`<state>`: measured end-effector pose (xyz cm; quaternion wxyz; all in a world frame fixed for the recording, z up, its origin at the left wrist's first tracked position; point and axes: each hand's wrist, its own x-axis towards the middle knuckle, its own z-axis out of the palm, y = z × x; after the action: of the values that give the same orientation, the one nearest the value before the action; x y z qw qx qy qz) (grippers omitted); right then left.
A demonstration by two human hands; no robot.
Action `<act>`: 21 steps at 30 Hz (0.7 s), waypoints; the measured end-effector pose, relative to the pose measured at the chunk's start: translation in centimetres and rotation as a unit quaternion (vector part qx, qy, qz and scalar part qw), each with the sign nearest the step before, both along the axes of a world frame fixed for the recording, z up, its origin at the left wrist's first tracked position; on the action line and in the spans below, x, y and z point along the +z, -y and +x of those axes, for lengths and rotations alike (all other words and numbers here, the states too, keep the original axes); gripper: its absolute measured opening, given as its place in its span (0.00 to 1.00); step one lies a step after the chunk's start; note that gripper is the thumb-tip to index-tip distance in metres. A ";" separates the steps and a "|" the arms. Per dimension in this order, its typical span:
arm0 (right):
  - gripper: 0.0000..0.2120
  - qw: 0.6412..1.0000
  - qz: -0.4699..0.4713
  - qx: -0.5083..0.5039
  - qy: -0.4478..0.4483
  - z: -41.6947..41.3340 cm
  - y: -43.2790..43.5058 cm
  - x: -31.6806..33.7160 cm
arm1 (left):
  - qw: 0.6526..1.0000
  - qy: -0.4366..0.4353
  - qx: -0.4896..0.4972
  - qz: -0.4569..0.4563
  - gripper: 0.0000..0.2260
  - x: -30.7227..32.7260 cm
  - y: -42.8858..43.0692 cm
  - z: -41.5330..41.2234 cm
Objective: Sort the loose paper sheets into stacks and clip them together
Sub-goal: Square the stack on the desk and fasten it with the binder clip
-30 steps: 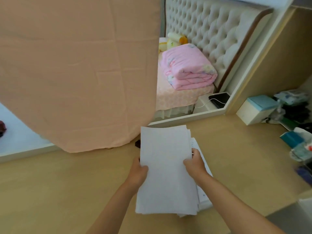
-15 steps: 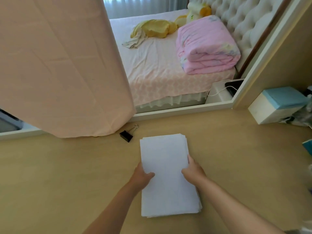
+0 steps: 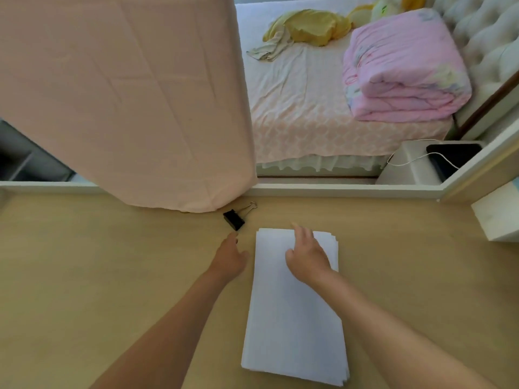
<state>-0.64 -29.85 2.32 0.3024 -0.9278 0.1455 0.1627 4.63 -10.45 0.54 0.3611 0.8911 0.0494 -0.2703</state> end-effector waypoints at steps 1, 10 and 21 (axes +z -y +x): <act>0.28 0.999 0.001 0.041 0.006 1.4 -0.7 0.1 | 0.999 0.026 -0.016 0.025 0.31 -0.2 -0.4 1.0; 0.30 0.963 -0.094 0.252 -0.015 13.5 -5.9 -2.6 | 0.966 0.135 -0.173 0.132 0.34 -2.7 -2.7 8.4; 0.19 0.883 -0.305 0.356 0.035 15.0 -6.9 -7.5 | 0.988 0.100 -0.120 -0.021 0.28 -5.8 -4.8 8.2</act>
<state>14.32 -22.94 -5.21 -0.0691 -0.9688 -0.1624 0.1742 12.86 -5.64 -5.22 0.3483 0.9052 -0.0996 -0.2222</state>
